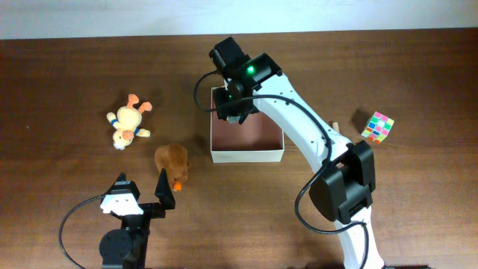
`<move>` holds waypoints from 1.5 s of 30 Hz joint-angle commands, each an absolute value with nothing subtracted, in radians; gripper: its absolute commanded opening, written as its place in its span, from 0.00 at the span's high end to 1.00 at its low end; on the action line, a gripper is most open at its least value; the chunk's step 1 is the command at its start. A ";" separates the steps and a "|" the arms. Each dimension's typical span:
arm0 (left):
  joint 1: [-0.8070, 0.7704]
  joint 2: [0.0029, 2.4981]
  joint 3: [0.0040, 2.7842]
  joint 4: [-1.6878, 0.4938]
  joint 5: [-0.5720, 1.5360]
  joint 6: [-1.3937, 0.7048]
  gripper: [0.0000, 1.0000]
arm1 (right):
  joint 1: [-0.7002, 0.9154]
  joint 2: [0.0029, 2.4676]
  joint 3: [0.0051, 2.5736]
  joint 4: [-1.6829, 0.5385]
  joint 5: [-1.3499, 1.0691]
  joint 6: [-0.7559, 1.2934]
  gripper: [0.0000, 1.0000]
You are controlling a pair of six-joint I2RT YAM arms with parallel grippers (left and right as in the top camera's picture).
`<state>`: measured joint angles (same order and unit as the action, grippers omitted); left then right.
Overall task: Pack container
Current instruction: 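Carry the truck left over the white box and lower inside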
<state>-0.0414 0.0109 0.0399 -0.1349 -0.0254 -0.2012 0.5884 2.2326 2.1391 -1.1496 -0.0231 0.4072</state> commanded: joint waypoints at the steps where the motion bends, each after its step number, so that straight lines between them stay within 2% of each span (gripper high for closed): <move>1: -0.036 0.006 0.034 -0.134 -0.014 -0.182 0.01 | 0.595 2.234 2.091 -1.105 0.020 0.485 0.43; 16: -0.036 0.006 0.034 -0.134 -0.014 -0.182 0.01 | 0.596 2.242 1.931 -0.904 -0.005 0.488 0.43; 30: -0.036 0.006 0.035 -0.134 -0.014 -0.182 0.01 | 0.596 2.302 1.924 -0.849 -0.022 0.487 0.42; 32: -0.036 0.006 0.034 -0.134 -0.014 -0.182 0.01 | 0.596 2.302 1.924 -0.847 -0.022 0.485 0.35; 37: -0.036 0.006 0.035 -0.134 -0.014 -0.182 0.01 | 0.595 2.302 1.925 -0.846 -0.023 0.460 0.27; 45: -0.036 0.006 0.035 -0.134 -0.014 -0.182 0.01 | 0.595 2.301 1.984 -0.880 -0.057 0.423 0.27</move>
<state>-0.0414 0.0109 0.0399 -0.1349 -0.0250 -0.2012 0.5892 2.2997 1.9327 -0.8658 -0.0368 0.4519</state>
